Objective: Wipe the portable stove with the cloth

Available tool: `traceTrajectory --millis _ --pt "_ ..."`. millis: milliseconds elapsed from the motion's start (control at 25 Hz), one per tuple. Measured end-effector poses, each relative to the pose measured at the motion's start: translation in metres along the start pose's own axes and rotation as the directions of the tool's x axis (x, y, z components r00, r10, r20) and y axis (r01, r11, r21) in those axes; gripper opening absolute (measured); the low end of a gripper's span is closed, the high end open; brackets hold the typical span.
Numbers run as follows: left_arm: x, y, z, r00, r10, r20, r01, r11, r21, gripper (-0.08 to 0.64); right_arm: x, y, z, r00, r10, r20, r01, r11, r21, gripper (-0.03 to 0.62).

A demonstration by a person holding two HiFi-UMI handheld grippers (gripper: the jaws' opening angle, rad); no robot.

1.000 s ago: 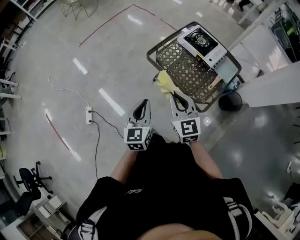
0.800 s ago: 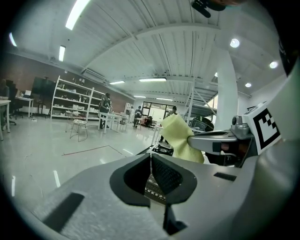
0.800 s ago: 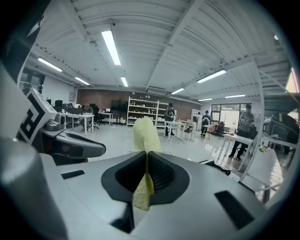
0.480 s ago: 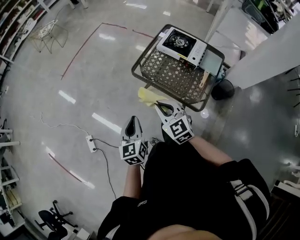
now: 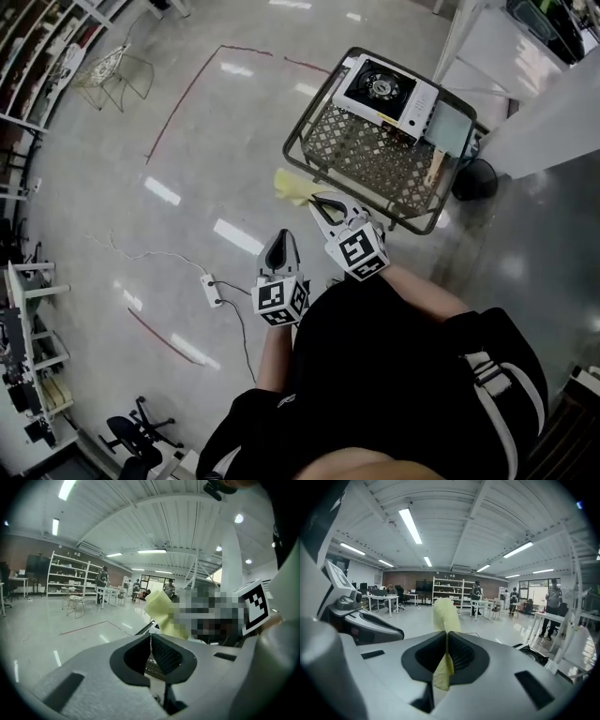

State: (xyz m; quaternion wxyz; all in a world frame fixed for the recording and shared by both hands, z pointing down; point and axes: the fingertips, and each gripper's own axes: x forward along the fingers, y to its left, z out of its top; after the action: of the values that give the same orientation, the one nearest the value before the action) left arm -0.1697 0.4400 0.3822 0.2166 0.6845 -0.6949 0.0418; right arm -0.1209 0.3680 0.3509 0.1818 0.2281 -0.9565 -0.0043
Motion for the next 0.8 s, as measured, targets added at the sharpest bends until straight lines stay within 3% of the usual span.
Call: traceTrajectory --millis 400,600,800 --pt "0.146 -0.056 0.054 0.984 -0.152 -0.093 0.16 0.983 0.087 0.026 0.005 -0.162 -0.042 0.982 -0.149 -0.115 0.156 0.987 0.051 0.017" --pt "0.22 -0.092 0.064 0.956 -0.239 -0.169 0.262 0.956 0.132 0.026 -0.011 -0.241 -0.063 0.956 -0.248 -0.156 0.26 0.964 0.06 0.017" --pt "0.273 -0.14 0.047 0.915 -0.313 -0.255 0.356 0.923 0.146 0.026 -0.039 -0.292 -0.114 0.918 -0.302 -0.257 0.34 0.933 0.118 0.017"
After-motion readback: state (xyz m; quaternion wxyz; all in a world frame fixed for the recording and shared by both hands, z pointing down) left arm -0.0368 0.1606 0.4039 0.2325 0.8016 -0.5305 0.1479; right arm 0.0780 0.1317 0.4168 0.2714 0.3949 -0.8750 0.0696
